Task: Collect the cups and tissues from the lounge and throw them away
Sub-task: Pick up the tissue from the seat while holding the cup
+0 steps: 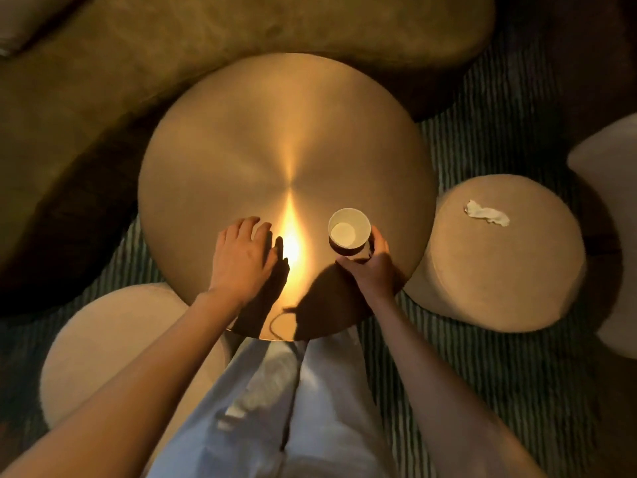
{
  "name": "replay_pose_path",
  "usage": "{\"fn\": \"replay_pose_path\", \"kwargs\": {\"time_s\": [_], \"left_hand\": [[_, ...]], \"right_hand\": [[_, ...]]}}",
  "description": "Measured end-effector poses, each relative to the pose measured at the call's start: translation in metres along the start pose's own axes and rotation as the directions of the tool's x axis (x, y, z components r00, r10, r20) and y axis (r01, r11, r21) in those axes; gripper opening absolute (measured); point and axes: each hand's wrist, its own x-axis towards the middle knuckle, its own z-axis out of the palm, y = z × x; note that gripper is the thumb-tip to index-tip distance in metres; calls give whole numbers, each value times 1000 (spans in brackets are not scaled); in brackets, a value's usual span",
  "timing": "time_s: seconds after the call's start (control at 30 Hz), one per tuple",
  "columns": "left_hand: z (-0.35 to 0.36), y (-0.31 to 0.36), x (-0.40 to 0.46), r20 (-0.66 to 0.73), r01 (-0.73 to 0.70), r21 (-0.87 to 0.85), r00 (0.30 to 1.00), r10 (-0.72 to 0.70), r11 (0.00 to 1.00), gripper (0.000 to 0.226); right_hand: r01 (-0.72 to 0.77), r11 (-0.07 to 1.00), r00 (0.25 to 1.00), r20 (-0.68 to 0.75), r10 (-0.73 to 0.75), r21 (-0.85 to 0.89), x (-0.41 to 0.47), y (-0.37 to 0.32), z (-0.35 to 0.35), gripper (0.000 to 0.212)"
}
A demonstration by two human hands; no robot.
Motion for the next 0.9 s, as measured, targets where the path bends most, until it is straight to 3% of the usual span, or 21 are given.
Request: {"fn": "replay_pose_path", "kwargs": {"time_s": [0.33, 0.5, 0.63, 0.9], "left_hand": [[1, 7, 22, 31, 66, -81, 997, -64, 995, 46], [-12, 29, 24, 58, 135, -293, 991, -123, 947, 46], [-22, 74, 33, 37, 15, -344, 999, -3, 939, 45], [-29, 198, 46, -51, -337, -233, 941, 335, 912, 45]], "right_hand": [[117, 992, 988, -108, -112, 39, 22, -12, 15, 74], [167, 976, 974, -179, -141, 142, 6, -41, -12, 66], [285, 953, 920, -309, -241, 107, -16, -55, -53, 63], [173, 961, 879, -474, -52, 216, -51, -23, -184, 74]]}}
